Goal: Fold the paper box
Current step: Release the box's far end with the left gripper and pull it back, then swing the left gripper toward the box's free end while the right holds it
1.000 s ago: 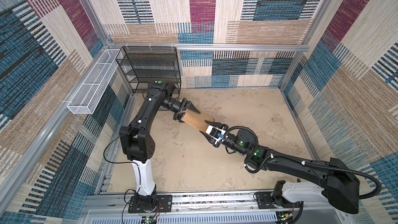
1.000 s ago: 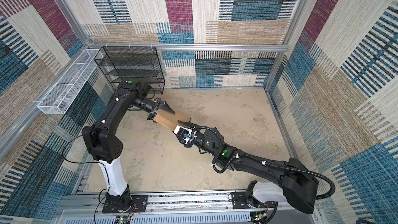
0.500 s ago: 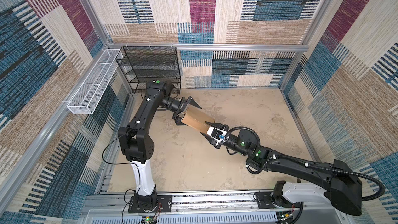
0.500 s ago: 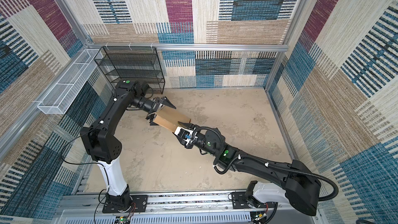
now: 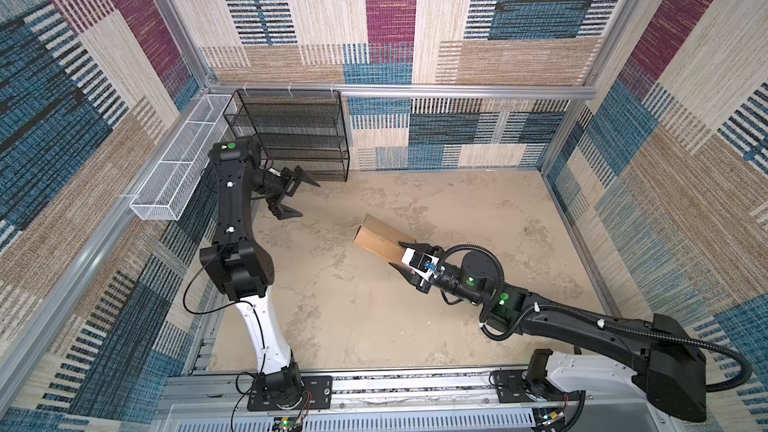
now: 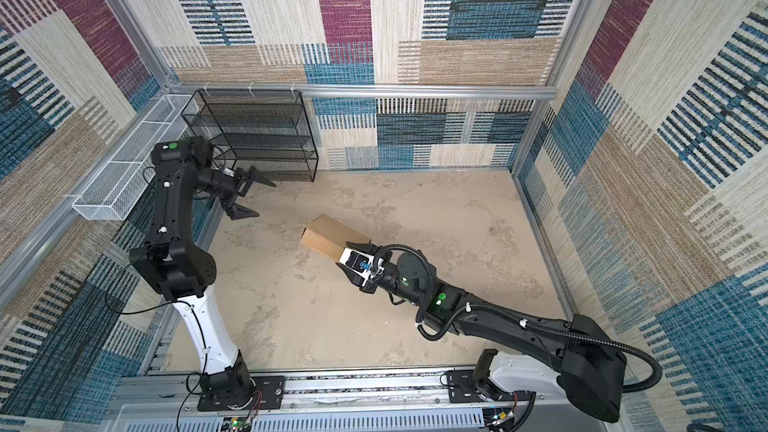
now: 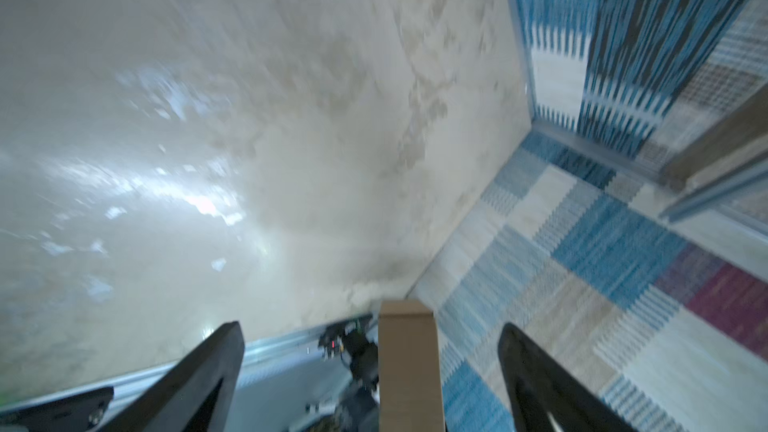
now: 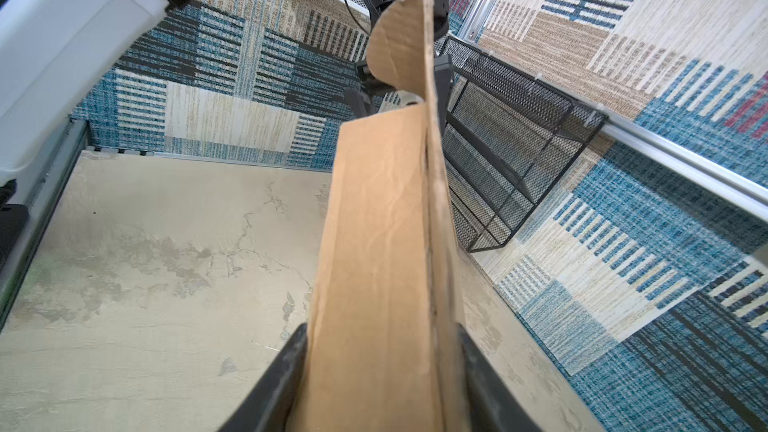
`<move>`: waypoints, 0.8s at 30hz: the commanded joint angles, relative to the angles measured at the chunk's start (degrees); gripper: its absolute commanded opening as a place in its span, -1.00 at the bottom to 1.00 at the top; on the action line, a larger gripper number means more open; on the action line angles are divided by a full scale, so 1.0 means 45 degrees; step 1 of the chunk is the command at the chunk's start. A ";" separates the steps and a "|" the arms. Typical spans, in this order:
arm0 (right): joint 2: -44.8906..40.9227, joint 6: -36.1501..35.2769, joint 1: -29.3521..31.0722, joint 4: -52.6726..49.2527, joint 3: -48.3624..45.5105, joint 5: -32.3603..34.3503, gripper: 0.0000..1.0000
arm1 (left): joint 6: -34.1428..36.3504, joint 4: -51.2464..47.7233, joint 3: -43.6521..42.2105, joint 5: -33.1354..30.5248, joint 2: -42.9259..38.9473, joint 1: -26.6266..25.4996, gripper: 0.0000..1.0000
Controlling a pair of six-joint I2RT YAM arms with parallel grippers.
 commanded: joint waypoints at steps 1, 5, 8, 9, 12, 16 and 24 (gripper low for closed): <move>0.0067 0.0644 0.0018 -0.0662 0.0254 -0.0485 -0.39 | -0.0107 -0.1948 0.1554 -0.2858 0.0355 0.0449 0.97; 0.0283 0.0966 -0.0005 -0.1484 0.0662 -0.1174 -0.39 | -0.1017 0.0245 0.0427 -0.3844 -0.0842 0.0243 0.97; 0.0480 0.1050 -0.0037 -0.1732 0.0747 -0.1712 -0.38 | -0.1426 0.3177 -0.2527 -0.4435 -0.2906 -0.0026 0.97; 0.0622 0.1097 -0.0078 -0.1948 0.0897 -0.1906 -0.38 | -0.1439 0.4148 -0.3908 -0.4497 -0.3706 -0.0057 0.98; 0.1104 0.1382 -0.0227 -0.2432 0.1298 -0.2630 -0.38 | -0.1405 0.7212 -0.7540 -0.4538 -0.6117 -0.0040 0.97; 0.1713 0.1611 -0.0549 -0.2788 0.1670 -0.3329 -0.38 | -0.0874 1.0398 -1.1882 -0.4546 -0.9208 -0.0107 0.97; 0.2433 0.1693 -0.1724 -0.3683 0.2459 -0.4911 -0.39 | 0.1510 1.1568 -1.6135 -0.4224 -1.3096 -0.0963 0.89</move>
